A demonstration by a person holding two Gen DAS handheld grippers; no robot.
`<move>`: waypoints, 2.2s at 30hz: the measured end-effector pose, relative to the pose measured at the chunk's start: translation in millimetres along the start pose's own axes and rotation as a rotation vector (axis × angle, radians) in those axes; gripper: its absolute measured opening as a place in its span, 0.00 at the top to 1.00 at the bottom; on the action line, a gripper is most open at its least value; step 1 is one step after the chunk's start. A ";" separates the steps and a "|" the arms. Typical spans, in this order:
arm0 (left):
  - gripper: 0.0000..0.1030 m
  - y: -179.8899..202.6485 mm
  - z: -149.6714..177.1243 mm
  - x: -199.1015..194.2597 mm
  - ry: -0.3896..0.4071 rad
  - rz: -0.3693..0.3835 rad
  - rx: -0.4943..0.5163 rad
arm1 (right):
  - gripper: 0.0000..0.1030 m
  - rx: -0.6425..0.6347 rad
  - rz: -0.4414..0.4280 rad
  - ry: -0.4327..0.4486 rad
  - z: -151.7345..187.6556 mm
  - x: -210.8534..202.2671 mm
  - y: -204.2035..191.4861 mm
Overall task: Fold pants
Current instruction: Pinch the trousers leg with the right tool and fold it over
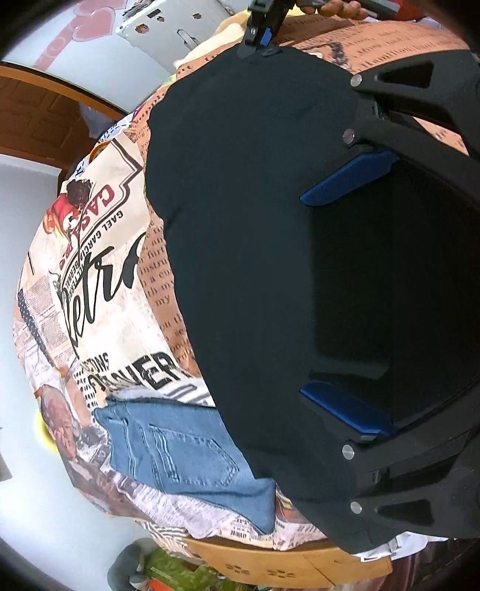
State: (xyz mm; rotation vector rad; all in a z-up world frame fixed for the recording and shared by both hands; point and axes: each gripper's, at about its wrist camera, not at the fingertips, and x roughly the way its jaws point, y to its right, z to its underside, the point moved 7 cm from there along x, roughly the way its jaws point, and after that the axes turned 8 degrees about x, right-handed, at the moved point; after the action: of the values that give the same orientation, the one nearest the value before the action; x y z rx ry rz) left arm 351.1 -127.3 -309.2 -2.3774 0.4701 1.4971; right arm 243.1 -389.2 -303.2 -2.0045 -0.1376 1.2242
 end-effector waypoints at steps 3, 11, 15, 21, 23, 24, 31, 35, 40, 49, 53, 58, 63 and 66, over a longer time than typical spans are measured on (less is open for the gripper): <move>0.05 2.7 -4.4 3.2 -0.004 0.016 -0.006 | 0.65 -0.014 0.037 0.027 -5.3 1.8 2.6; 0.05 7.4 -12.0 8.2 -0.011 0.030 -0.017 | 0.92 -0.077 0.060 0.143 -25.2 -11.8 -3.8; 0.05 7.2 -12.0 5.9 -0.010 0.031 -0.015 | 0.94 -0.108 0.107 0.211 -35.3 -22.9 -7.2; 0.05 -0.2 -11.7 -9.9 0.027 0.019 -0.032 | 0.94 -0.148 0.138 0.249 -43.2 -38.7 -21.9; 0.05 -4.7 -12.1 -19.0 0.050 0.019 -0.048 | 0.94 -0.177 0.144 0.273 -45.7 -47.5 -34.3; 0.05 -7.2 -12.2 -23.6 0.062 0.020 -0.056 | 0.94 -0.185 0.142 0.282 -47.8 -49.8 -40.4; 0.05 -30.9 -11.3 -69.0 0.175 0.010 -0.116 | 0.94 -0.284 0.111 0.338 -55.3 -70.0 -94.1; 0.05 -46.2 -5.5 -92.4 0.233 -0.038 -0.116 | 0.94 -0.341 0.089 0.354 -53.7 -72.4 -126.5; 0.05 -64.8 6.4 -114.6 0.284 -0.071 -0.136 | 0.94 -0.419 0.053 0.353 -45.1 -69.2 -170.1; 0.05 -100.4 31.8 -124.8 0.308 -0.074 -0.224 | 0.94 -0.542 -0.025 0.276 -11.7 -35.8 -240.8; 0.05 -115.9 46.2 -125.0 0.306 -0.082 -0.261 | 0.94 -0.597 -0.060 0.171 17.9 0.1 -268.0; 0.05 -132.5 66.8 -119.2 0.283 -0.083 -0.310 | 0.94 -0.659 -0.074 -0.012 72.0 51.5 -278.0; 0.05 -140.7 84.7 -110.9 0.253 -0.089 -0.332 | 0.93 -0.734 -0.016 -0.182 124.4 99.4 -263.2; 0.05 -141.8 90.1 -105.3 0.234 -0.095 -0.339 | 0.89 -0.782 0.032 -0.237 141.7 111.5 -253.9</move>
State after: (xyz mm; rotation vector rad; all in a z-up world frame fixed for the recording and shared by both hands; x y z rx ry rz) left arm 295.1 50.3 -241.3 -2.8102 0.1572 1.3523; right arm 261.7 -82.8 -250.6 -2.4924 -0.8096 1.5835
